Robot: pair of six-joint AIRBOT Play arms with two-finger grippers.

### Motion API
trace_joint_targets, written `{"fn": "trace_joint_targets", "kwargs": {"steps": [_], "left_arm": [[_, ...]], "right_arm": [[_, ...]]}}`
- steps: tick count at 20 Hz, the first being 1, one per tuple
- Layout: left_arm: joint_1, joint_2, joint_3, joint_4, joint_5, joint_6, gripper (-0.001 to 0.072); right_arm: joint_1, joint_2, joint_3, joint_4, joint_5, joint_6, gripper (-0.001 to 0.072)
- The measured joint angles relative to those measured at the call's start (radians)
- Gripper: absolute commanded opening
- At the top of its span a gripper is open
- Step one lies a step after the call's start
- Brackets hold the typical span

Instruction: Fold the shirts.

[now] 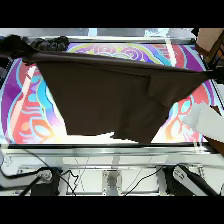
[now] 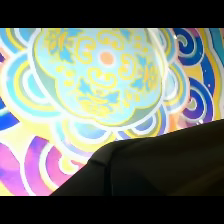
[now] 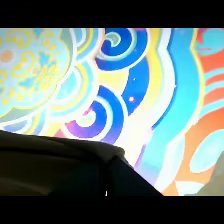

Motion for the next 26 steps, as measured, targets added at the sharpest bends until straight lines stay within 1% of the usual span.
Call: {"fn": "trace_joint_targets", "kwargs": {"steps": [3, 5, 6, 7, 8, 9, 10, 11, 12, 14, 15, 16, 17, 18, 19, 23, 24, 25, 26], "left_arm": [[-0.001, -0.161, -0.003, -0.018, 0.069, 0.045, 0.0012], [-0.001, -0.252, -0.005, -0.023, 0.127, 0.064, 0.0012], [-0.001, -0.291, -0.005, -0.024, 0.155, 0.073, 0.0013], [0.0, -0.323, -0.005, -0.025, 0.178, 0.077, 0.0013], [0.0, -0.352, -0.005, -0.025, 0.194, 0.081, 0.0033], [0.0, -0.374, -0.005, -0.022, 0.213, 0.084, 0.0137], [0.001, -0.392, -0.005, -0.022, 0.228, 0.085, 0.0379], [0.0, -0.406, -0.005, -0.024, 0.238, 0.087, 0.0556], [0.0, -0.415, -0.005, -0.03, 0.248, 0.088, 0.0581], [0.0, -0.426, -0.003, -0.034, 0.268, 0.087, 0.058], [0.0, -0.429, -0.002, -0.043, 0.273, 0.084, 0.0579], [0.0, -0.43, -0.002, -0.058, 0.277, 0.083, 0.0577], [0.0, -0.431, 0.001, -0.08, 0.277, 0.08, 0.0563], [0.0, -0.431, 0.008, -0.098, 0.275, 0.081, 0.0466], [0.0, -0.431, 0.018, -0.117, 0.267, 0.087, 0.0343], [0.0, -0.404, 0.066, -0.229, 0.18, 0.175, 0.0333], [0.0, -0.384, 0.071, -0.254, 0.152, 0.199, 0.0277], [0.0, -0.362, 0.076, -0.275, 0.132, 0.218, 0.0254], [0.0, -0.332, 0.079, -0.294, 0.111, 0.238, 0.0253]], "right_arm": [[0.069, -0.159, -0.053, 0.023, -0.135, -0.015, 0.002], [0.129, -0.259, -0.072, 0.028, -0.253, -0.02, 0.0023], [0.158, -0.299, -0.077, 0.027, -0.306, -0.022, 0.0044], [0.187, -0.335, -0.08, 0.03, -0.364, -0.023, 0.0116], [0.217, -0.367, -0.084, 0.03, -0.427, -0.023, 0.0277], [0.243, -0.391, -0.086, 0.025, -0.494, -0.026, 0.0346], [0.265, -0.408, -0.087, 0.028, -0.547, -0.025, 0.0346], [0.284, -0.42, -0.089, 0.034, -0.601, -0.024, 0.0345], [0.298, -0.429, -0.088, 0.037, -0.64, -0.023, 0.033], [0.316, -0.439, -0.08, 0.042, -0.682, -0.018, 0.0326], [0.32, -0.441, -0.074, 0.041, -0.679, -0.018, 0.0314], [0.323, -0.443, -0.067, 0.035, -0.648, -0.017, 0.03], [0.325, -0.445, -0.063, 0.022, -0.597, -0.014, 0.03], [0.329, -0.446, -0.06, 0.001, -0.535, -0.01, 0.0301], [0.33, -0.446, -0.058, -0.032, -0.462, 0.005, 0.0301], [0.332, -0.448, -0.054, -0.163, -0.195, 0.058, 0.0316], [0.333, -0.448, -0.054, -0.182, -0.141, 0.064, 0.0325], [0.333, -0.448, -0.054, -0.192, -0.09, 0.069, 0.0331], [0.334, -0.448, -0.054, -0.199, -0.039, 0.071, 0.0331]]}}
